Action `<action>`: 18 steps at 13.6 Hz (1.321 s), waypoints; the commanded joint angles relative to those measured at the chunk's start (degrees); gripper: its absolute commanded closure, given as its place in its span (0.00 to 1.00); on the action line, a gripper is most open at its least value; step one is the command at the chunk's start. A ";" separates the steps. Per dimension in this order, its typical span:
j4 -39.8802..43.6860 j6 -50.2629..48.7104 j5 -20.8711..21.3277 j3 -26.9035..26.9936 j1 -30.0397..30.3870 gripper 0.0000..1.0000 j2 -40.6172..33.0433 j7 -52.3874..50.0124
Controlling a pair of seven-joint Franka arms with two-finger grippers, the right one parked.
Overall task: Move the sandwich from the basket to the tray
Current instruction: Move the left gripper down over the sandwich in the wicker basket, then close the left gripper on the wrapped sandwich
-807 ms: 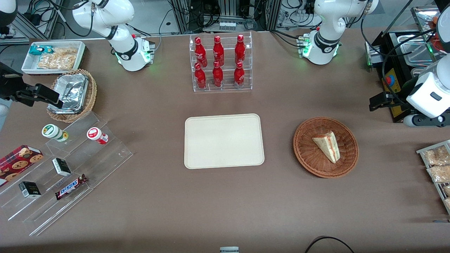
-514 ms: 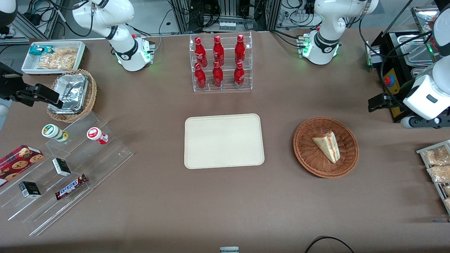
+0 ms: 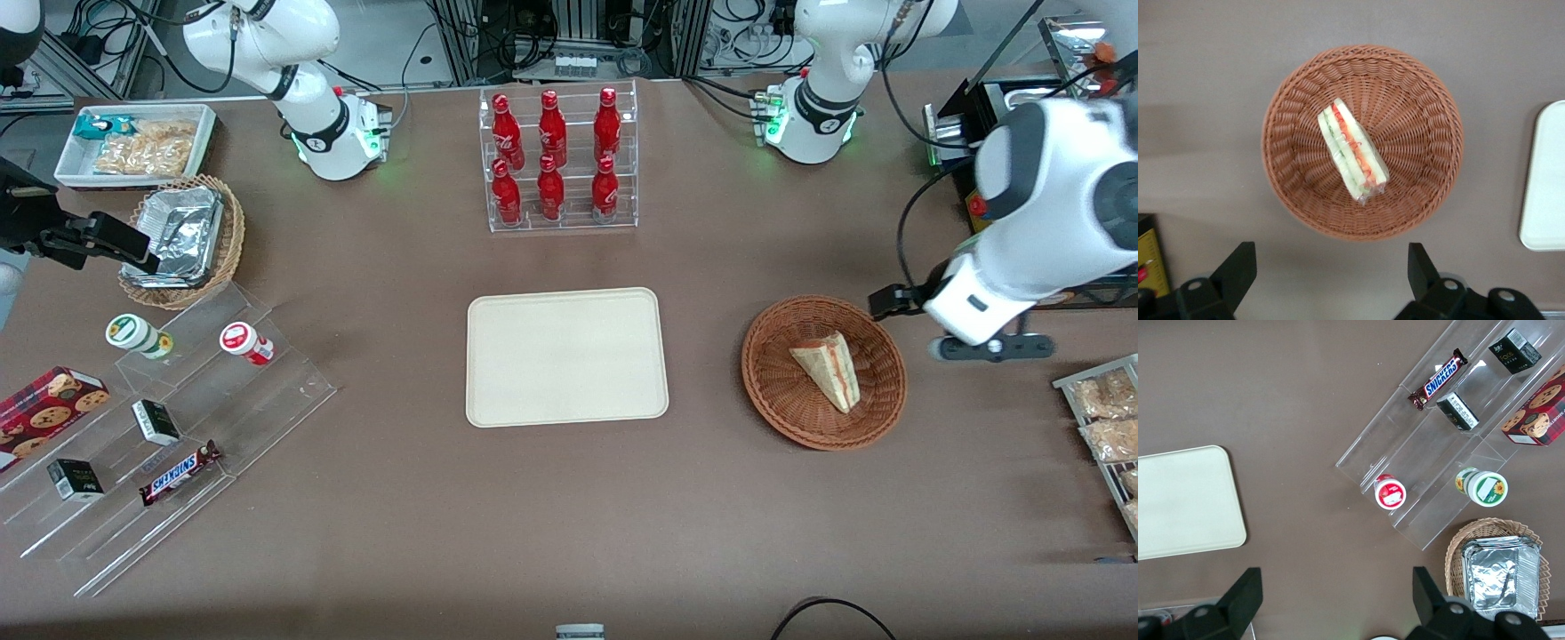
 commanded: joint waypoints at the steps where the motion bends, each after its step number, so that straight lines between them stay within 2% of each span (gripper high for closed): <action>1: -13.27 15.19 0.94 0.05 -0.94 0.00 -2.96 -4.24; 3: -19.88 25.59 0.85 0.14 -1.21 0.00 -2.78 -6.61; 6: -19.90 27.20 0.68 0.05 -1.47 0.00 0.38 -24.33; 10: -19.37 31.07 0.50 -0.03 -1.56 0.00 4.07 -35.16; 17: -16.30 32.92 0.15 -0.12 -1.47 0.01 10.66 -35.63; 18: -15.51 32.75 0.06 -0.12 -1.56 0.22 11.54 -36.07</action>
